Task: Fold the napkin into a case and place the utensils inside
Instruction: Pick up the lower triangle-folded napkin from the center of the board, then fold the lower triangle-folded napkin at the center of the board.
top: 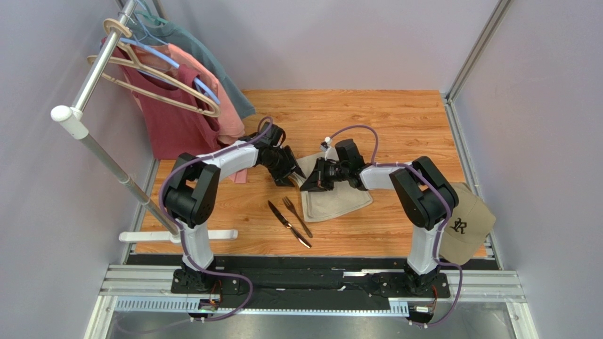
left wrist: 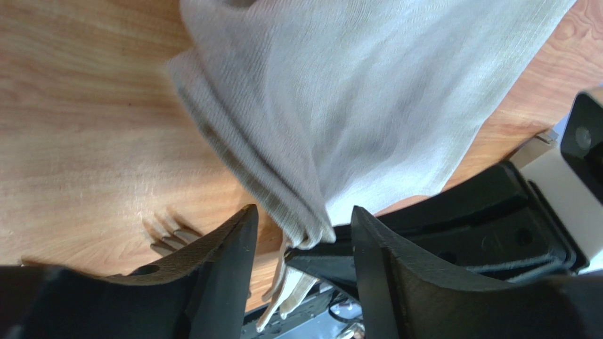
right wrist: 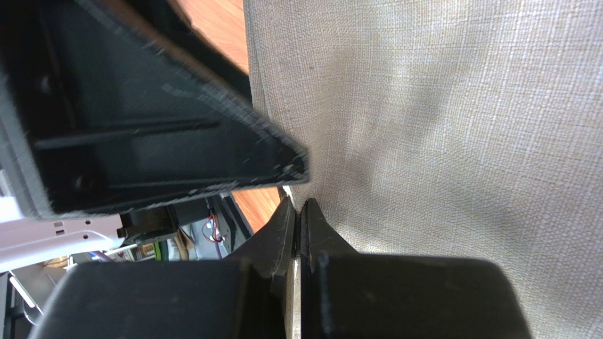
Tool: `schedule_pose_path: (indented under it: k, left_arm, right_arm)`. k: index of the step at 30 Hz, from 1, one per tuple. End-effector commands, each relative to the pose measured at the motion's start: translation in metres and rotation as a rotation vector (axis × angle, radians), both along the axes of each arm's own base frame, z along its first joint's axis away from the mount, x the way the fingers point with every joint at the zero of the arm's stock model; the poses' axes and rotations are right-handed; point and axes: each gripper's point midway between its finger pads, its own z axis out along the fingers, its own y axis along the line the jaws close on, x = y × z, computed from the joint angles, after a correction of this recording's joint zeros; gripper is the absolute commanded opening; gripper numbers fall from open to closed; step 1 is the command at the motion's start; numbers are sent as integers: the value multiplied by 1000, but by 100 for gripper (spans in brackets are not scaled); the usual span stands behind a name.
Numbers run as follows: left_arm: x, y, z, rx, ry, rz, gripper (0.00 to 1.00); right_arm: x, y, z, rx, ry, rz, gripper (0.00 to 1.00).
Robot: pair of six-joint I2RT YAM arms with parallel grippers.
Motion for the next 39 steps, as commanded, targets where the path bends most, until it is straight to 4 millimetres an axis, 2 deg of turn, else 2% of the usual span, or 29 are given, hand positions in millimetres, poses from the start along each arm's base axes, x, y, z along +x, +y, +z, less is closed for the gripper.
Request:
schedule_pose_path:
  k: [1,2,4,5,6,7,9,10,12,13,14,16,17,18,19,21,24,33,36,37,38,39]
  left_arm:
    - [11,-12,4,-25,-13,-9,52]
    - [11,-11,3,-20,-14,-9,49]
    - [11,-6,-1,3,-24,-1,37]
    - [12,-5,1,8,-38,-7,31]
    - [13,-2,-1,25,-46,-4,21]
    - [12,-1,-2,29,-50,-8,13]
    - [13,-2,-2,31,-62,-30,3]
    - [12,-2,-2,32,-62,-36,1]
    - [10,-1,-5,36,-56,-47,0]
    - [8,0,-7,39,-54,-50,0]
    - [8,1,-7,40,-52,-50,0]
    - [9,0,-5,39,-56,-48,0]
    - [9,0,-3,37,-58,-49,0]
    - [10,0,-1,39,-63,-47,0]
    - [12,-1,3,39,-70,-45,0]
    - [13,1,5,56,-72,-46,0]
    - [17,1,11,70,-77,-45,0]
    - [17,-17,10,79,-66,-63,0]
    - [23,-26,11,82,-71,-66,0]
    - [27,-32,18,79,-83,-71,0]
    - [28,-35,12,89,-71,-71,0]
    - [36,-41,19,82,-92,-69,0]
  right_arm:
    - [2,10,21,30,-81,38,0]
    - [1,9,19,15,-81,44,0]
    - [0,7,15,-17,-71,47,2]
    - [-1,4,14,-38,-87,60,9]
    - [-2,1,13,-65,-89,64,22]
    - [-3,-8,8,-133,-64,54,28]
    - [2,-20,17,-180,-120,51,44]
    - [7,-32,18,-224,-114,24,47]
    - [16,-44,26,-254,-158,17,49]
    - [23,-57,24,-295,-154,-14,49]
    - [33,-58,30,-301,-181,-26,49]
    - [43,-62,24,-311,-183,-28,45]
    - [47,-62,21,-311,-182,-31,41]
    - [53,-60,22,-309,-188,-31,29]
    - [57,-60,11,-323,-177,-34,22]
    - [67,-57,9,-326,-193,-43,10]
    - [73,-56,-2,-340,-192,-44,0]
    - [67,-58,-37,-364,-121,-50,0]
    - [61,-58,-43,-359,-87,-56,0]
    - [60,-56,-43,-344,-83,-54,0]
    - [59,-57,-44,-344,-76,-55,0]
    - [58,-57,-44,-343,-76,-55,0]
